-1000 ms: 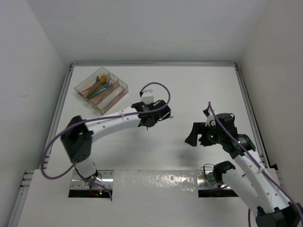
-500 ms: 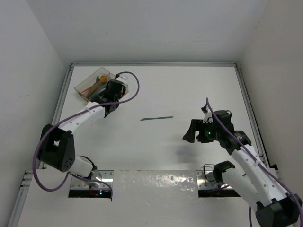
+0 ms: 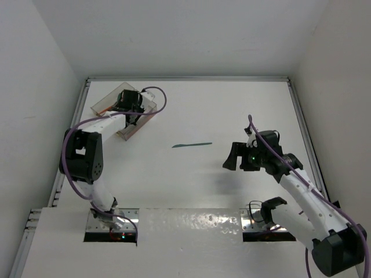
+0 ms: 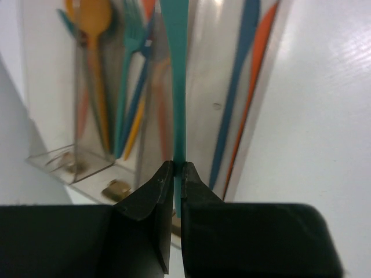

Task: Sort the eating utensils into containers

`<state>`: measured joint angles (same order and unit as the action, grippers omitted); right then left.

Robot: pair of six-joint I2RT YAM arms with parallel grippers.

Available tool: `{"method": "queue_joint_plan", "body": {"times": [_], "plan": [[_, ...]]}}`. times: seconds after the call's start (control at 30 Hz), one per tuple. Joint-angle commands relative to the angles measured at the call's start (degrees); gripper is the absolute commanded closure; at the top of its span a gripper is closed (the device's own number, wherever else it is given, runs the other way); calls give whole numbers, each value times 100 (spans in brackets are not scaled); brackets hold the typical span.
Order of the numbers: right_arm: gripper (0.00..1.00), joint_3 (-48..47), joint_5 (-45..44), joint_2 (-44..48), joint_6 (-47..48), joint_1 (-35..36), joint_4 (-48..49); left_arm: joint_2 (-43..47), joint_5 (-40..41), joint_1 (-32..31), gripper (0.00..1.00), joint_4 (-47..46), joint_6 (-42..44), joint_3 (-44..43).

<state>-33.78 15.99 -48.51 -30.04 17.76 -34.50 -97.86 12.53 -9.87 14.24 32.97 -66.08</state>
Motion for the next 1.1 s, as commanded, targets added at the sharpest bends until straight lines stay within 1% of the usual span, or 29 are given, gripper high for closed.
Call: {"method": "queue_joint_plan", "body": {"times": [0.0, 0.07, 0.1, 0.23, 0.3, 0.37, 0.5, 0.57, 0.6, 0.7, 0.73, 0.77, 0.8, 0.83, 0.87, 0.9, 0.97, 1.0, 1.07], "plan": [[16, -392, -149, -202, -28, 17, 339, -198, -392, 20, 100, -132, 262, -168], [16, -480, -157, -334, 24, 17, 374, -259, -427, 20, 100, -141, 289, -159], [16, -585, -166, -474, 51, 17, 409, -277, -427, 29, 98, -176, 280, -150], [16, -814, -52, -895, 287, 26, 558, -338, -348, 29, 82, -229, 254, -106], [16, -990, 88, -1115, 420, 26, 716, -339, -304, 29, 79, -255, 210, -106], [16, -1235, 159, -1484, 630, 35, 857, -312, -304, 29, 73, -264, 131, -115], [16, -1605, 343, -2082, 1192, 70, 1138, -260, -269, 29, 67, -194, 17, -203], [16, -1745, 352, -2415, 1605, 140, 1322, -102, -173, 29, 64, -359, -193, -220], [16, -1798, 352, -2539, 1955, 166, 1349, 12, -164, 29, 63, -369, -482, -273], [17, -2114, 230, -3128, 2510, 316, 1245, 109, -128, 11, 60, -177, -1167, -738], [17, -2185, 194, -3286, 2843, 394, 1209, 171, -303, 11, 58, -72, -1692, -878], [17, -2325, 133, -3601, 2959, 430, 1174, 215, -296, 3, 56, 43, -2002, -1063], [17, -2387, 124, -3769, 3334, 456, 1174, 293, -217, -6, 55, 96, -2788, -1125], [17, -2562, 115, -3919, 3469, 535, 1139, 355, -251, -6, 55, 218, -3075, -1169], [18, -2642, 28, -4234, 3566, 597, 1130, 425, -252, -6, 55, 220, -3312, -1092], [18, -2738, -34, -4385, 3810, 649, 1112, 565, -208, 2, 55, 254, -3950, -1047], [19, -3063, -261, -4814, 4067, 843, 998, 689, -243, 2, 55, 456, -4280, -881], [19, -3265, -306, -4956, 4303, 939, 954, 812, -269, 2, 52, 666, -4647, -836], [20, -3494, -351, -5376, 4558, 1001, 910, 970, -479, 2, 48, 790, -4913, -670]]}}
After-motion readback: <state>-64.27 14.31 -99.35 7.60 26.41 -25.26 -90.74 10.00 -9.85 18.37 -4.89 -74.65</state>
